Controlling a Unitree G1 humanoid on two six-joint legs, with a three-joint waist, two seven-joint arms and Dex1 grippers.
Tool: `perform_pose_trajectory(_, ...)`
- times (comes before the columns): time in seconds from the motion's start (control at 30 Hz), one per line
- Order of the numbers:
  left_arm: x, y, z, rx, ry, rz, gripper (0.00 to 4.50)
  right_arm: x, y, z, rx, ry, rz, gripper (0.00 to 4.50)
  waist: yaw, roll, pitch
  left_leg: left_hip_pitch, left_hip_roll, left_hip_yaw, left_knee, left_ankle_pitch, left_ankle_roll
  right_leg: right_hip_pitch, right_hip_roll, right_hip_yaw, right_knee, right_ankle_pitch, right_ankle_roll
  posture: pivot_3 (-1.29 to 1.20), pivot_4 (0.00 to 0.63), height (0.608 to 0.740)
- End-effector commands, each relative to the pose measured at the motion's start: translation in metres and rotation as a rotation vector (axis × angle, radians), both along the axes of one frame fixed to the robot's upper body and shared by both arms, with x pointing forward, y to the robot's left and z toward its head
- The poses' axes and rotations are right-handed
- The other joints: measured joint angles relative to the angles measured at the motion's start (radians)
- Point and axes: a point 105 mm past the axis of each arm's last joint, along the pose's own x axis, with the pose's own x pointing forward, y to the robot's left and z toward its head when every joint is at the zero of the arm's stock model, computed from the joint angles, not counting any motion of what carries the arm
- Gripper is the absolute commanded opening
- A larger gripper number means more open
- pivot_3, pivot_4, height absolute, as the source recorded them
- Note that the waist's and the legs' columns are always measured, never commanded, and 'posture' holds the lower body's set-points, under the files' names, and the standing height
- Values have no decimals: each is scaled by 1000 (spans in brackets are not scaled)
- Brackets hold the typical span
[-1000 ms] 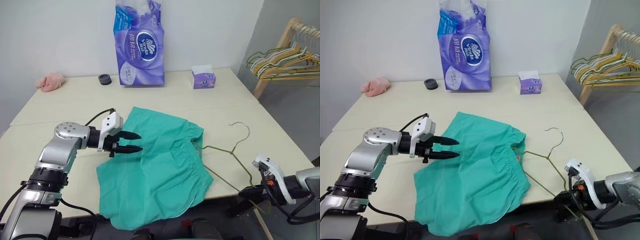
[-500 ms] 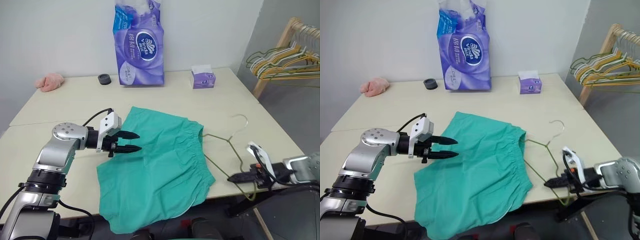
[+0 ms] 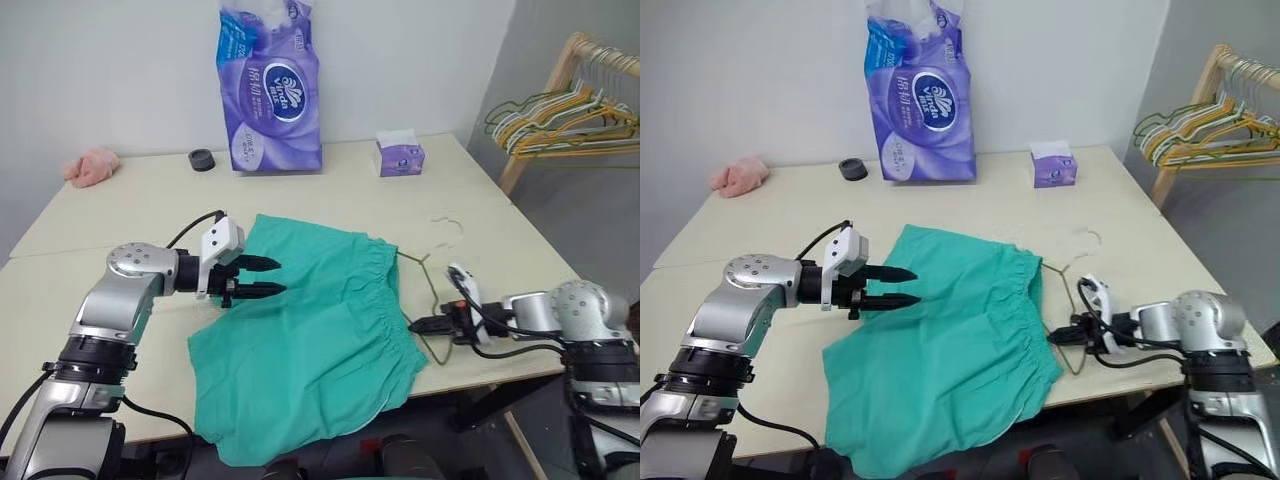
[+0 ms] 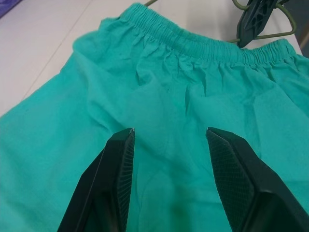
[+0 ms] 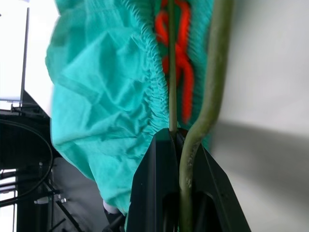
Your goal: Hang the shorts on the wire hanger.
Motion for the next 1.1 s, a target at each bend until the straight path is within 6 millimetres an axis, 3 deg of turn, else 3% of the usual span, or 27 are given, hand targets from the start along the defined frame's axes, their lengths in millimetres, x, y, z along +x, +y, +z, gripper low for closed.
perform_pose_trajectory(0.03, 22, 9, 29, -99, -66, 133, 2470, 1, 7, 32, 24, -132, 61, 0, 4, 0, 0, 0, 0, 0, 0, 0, 0, 0, 0, 0, 0, 0, 0, -207, 25, 740)
perform_pose_trajectory(0.1, 35, 15, 42, -140, -97, 194, 2819, -5, 12, 37, -24, -197, 118, 0, 4, 0, 0, 0, 0, -1, 1, 0, 0, 1, 0, -1, 0, 0, 0, -212, 23, 740)
perform_pose_trajectory(0.3, 37, 10, 68, -137, -147, 102, 4464, -11, 21, 34, -214, -414, 250, 0, -5, 0, -1, 0, -1, -1, 0, 0, 0, -1, 1, -1, 0, 0, 0, -216, 20, 740)
perform_pose_trajectory(0.43, 21, -1, 63, 12, -139, -90, 4486, -14, 24, 28, -354, -559, 389, 0, -7, 0, -1, 0, -1, 0, 0, 0, 0, -1, 1, -1, 0, 0, 0, -219, 21, 740)
perform_pose_trajectory(0.7, 23, -18, 48, 204, -194, -282, 4486, -13, 38, 35, -500, -881, 624, 0, -3, -1, 0, 0, 0, 0, 0, 0, 0, -1, 1, -1, -2, -1, 1, -221, 22, 740)
perform_pose_trajectory(0.77, 22, -22, 40, 231, -190, -322, 4486, -14, 40, 36, -511, -919, 656, 0, -3, -1, 0, 0, 0, 0, 0, 0, 0, -1, 1, -1, -2, -1, 1, -225, 21, 740)
perform_pose_trajectory(0.97, -6, -30, 10, 268, -67, -476, 4486, -14, 44, 42, -546, -1014, 695, 0, -9, -1, 0, 0, 0, 0, 0, 0, 0, -1, 1, -1, -1, -1, 0, -240, 26, 740)
perform_pose_trajectory(1.1, -7, -30, 3, 264, -32, -471, 4310, -13, 45, 47, -568, -1066, 711, 0, -9, -1, 0, 0, 0, -1, 0, 0, 0, -1, 1, -1, 0, -1, 0, -248, 30, 740)
